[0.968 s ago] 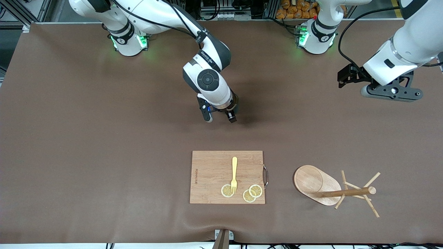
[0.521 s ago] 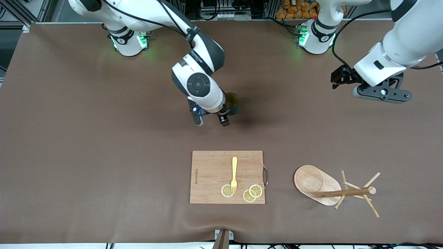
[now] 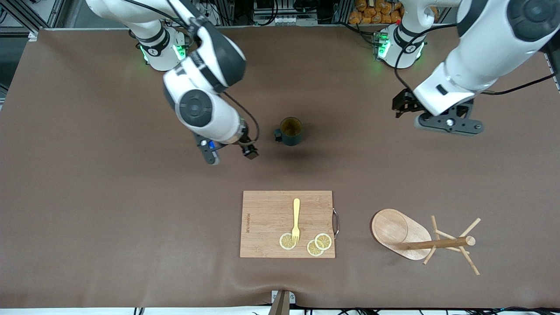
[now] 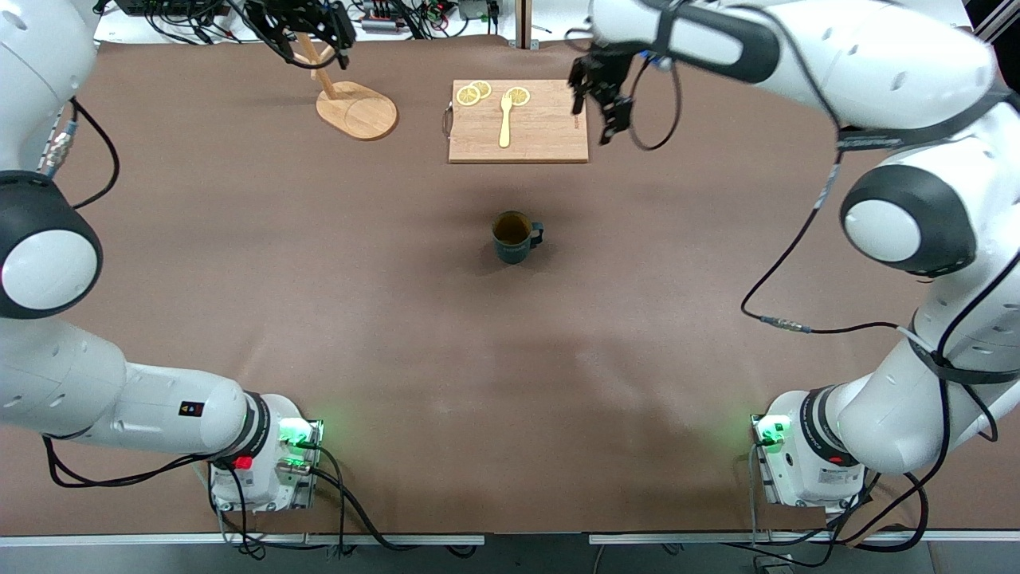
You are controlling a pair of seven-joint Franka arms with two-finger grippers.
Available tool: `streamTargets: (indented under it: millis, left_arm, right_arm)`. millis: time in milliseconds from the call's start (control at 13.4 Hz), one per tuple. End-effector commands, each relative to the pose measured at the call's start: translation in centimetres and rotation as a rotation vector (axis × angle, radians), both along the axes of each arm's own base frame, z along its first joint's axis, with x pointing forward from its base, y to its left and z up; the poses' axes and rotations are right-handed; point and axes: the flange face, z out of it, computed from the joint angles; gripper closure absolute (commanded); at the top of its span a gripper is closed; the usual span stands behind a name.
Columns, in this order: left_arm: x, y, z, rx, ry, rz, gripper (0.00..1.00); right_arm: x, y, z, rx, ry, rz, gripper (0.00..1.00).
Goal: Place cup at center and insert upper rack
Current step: 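Lower the mug and open the right gripper to release it, then withdraw the right gripper while the left gripper moves above the mug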
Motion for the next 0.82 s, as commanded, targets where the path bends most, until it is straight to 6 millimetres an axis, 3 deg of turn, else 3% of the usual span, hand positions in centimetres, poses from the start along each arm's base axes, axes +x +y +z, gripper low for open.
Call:
streamTargets:
  millis: [0, 149, 372, 745]
  left_arm:
    - [0.0, -1.9, 0.3, 0.012, -0.024, 0.029, 0.0]
    - [-0.4, -4.0, -0.3, 0.013, -0.026, 0.044, 0.0]
    - [-2.0, -9.1, -2.0, 0.063, -0.029, 0.071, 0.0]
    - [-6.6, -20.7, -5.9, 0.151, -0.097, 0.163, 0.0]
  right_arm:
    - [0.7, -5.0, 2.8, 0.043, 0.014, 0.105, 0.0]
    - [1.8, -9.4, 4.3, 0.072, 0.015, 0.182, 0.0]
    - [3.1, -16.2, 6.4, 0.118, -0.005, 0.287, 0.0]
    - [4.4, -26.1, 8.5, 0.116, -0.08, 0.545, 0.0]
